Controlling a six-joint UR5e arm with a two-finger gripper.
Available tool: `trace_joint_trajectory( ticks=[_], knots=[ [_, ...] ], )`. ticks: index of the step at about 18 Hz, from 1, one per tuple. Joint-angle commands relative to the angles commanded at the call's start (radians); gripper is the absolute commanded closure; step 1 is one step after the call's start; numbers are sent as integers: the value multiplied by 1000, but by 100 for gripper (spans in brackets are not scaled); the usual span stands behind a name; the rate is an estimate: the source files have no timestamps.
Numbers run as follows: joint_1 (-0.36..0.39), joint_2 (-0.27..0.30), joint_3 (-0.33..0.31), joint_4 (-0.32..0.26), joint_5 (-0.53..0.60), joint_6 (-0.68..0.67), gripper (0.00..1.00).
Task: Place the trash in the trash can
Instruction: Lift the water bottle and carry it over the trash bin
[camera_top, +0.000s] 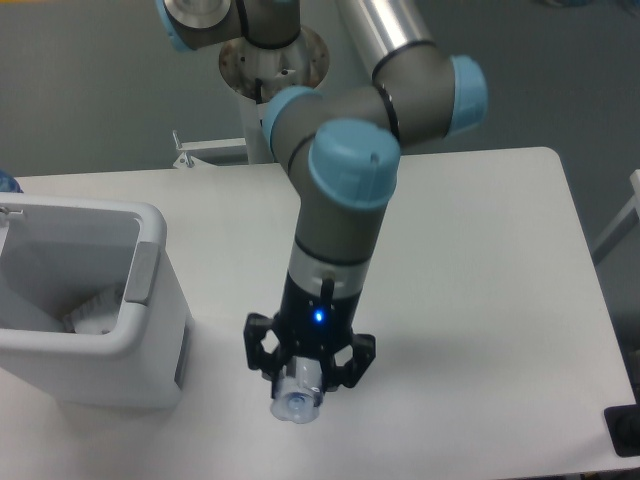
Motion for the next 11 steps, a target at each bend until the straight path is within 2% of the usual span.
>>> trace_joint_trajectory(
  ticks=[4, 8, 11],
  knots=[
    [-8, 38, -2, 72, -126, -8, 64],
    [-24, 77, 2, 83, -180, -5, 64],
    [-28, 92, 18, 138, -244, -9, 64]
  ],
)
